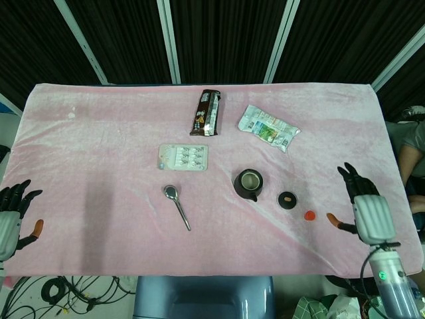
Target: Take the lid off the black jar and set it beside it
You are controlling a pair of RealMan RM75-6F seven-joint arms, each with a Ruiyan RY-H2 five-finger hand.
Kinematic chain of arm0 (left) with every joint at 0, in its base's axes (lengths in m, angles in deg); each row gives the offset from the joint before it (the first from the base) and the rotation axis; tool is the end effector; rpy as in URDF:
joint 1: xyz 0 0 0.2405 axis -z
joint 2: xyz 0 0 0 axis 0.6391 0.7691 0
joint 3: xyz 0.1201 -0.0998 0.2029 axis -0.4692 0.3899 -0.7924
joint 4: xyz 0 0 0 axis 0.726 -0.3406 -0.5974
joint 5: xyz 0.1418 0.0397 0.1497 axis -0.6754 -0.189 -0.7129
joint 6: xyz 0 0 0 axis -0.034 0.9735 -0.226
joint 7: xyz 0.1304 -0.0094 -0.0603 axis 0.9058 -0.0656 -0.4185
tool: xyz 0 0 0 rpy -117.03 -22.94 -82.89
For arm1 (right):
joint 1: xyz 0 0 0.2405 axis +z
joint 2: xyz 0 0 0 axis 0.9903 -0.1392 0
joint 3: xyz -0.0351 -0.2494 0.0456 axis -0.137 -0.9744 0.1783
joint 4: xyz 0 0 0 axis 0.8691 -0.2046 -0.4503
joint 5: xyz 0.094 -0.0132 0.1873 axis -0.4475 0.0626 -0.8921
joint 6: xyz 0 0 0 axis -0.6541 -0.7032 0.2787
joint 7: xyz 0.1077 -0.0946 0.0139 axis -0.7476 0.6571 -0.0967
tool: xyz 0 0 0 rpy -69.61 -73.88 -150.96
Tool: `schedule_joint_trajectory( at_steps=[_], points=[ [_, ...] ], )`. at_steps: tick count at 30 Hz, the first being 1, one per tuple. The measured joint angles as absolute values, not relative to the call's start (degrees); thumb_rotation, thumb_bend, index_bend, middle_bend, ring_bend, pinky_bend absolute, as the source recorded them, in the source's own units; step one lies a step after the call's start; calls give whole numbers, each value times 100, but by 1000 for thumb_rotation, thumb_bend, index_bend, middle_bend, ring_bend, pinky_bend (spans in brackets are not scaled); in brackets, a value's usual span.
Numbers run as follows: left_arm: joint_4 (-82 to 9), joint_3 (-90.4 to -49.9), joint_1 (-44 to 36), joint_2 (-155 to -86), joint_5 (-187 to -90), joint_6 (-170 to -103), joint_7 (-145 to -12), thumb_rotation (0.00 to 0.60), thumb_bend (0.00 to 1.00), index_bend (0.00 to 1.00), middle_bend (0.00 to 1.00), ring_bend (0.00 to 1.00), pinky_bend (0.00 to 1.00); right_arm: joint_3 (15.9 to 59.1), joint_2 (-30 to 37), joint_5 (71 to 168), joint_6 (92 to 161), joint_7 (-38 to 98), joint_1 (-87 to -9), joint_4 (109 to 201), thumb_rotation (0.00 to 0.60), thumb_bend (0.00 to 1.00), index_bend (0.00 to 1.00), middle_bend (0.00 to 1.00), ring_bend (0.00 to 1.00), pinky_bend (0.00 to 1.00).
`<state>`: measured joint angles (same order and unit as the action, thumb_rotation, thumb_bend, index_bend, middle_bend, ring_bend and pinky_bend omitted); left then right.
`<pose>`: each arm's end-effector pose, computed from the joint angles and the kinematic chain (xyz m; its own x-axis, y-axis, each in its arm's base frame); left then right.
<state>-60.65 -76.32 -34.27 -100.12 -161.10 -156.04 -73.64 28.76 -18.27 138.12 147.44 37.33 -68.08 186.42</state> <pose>-0.3034 0.1798 0.1570 0.4338 0.0448 0.8999 0.9006 0.0092 -0.4346 -0.2495 -0.2140 0.1539 0.3196 0.0012 0.9476 -0.9432 -0.0960 0.3182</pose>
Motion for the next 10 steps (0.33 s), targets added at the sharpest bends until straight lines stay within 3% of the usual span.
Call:
schedule_joint_trajectory(
  at_steps=[4, 10],
  points=[
    [-6013, -7670, -3429, -10052, -16363, -15718, -7348, 600, 422, 175, 34, 0, 17, 2462, -1530, 14496, 15435, 3943, -7446, 18053, 600, 62, 0, 19, 141, 161],
    [-5861, -7711, -3434, -10189, -16604, -15871, -7375, 600, 423, 175, 34, 0, 18, 2301, -1070, 14485, 15370, 4157, -7666, 17098, 600, 63, 0, 19, 141, 161]
  ],
)
